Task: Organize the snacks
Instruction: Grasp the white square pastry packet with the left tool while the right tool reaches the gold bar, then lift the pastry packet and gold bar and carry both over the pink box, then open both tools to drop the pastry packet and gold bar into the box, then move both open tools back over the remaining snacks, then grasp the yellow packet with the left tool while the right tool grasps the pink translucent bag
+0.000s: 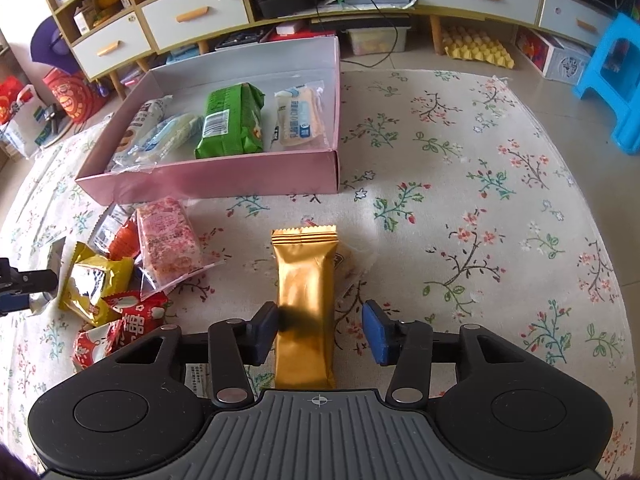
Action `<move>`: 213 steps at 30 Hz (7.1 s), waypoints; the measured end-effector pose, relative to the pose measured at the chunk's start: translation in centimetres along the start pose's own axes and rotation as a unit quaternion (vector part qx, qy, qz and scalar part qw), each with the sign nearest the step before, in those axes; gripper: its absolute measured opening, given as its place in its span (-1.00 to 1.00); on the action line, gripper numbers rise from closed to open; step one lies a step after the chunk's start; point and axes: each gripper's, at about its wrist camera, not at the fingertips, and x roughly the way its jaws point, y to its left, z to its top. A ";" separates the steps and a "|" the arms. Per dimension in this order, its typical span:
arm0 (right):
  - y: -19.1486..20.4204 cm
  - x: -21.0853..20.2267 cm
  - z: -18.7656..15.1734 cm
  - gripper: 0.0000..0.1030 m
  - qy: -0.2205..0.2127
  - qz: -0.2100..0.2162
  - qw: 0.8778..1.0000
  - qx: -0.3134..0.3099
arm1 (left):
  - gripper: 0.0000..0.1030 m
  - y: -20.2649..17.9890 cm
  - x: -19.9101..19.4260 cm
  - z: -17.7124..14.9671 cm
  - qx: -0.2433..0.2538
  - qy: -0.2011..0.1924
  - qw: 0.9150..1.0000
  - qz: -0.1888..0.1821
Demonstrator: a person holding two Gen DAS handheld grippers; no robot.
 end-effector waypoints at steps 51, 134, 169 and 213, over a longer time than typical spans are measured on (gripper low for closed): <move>0.4 -0.1 12.2 -0.49 -0.081 0.053 0.995 0.015 | -0.16 -10.9 3.6 5.8 0.146 -0.039 0.987 -0.058; 2.1 -7.6 -1.6 0.37 0.017 0.088 0.996 0.011 | 0.62 -3.2 -2.8 -3.2 0.075 0.037 0.996 -0.036; 2.6 -5.7 -0.3 0.37 0.018 0.061 0.998 -0.005 | 0.65 -3.6 1.9 -1.5 0.088 0.045 0.994 -0.054; 2.9 -5.8 -0.1 0.37 0.010 0.060 0.998 -0.004 | 0.26 -5.5 2.8 -1.8 0.162 0.026 0.986 -0.013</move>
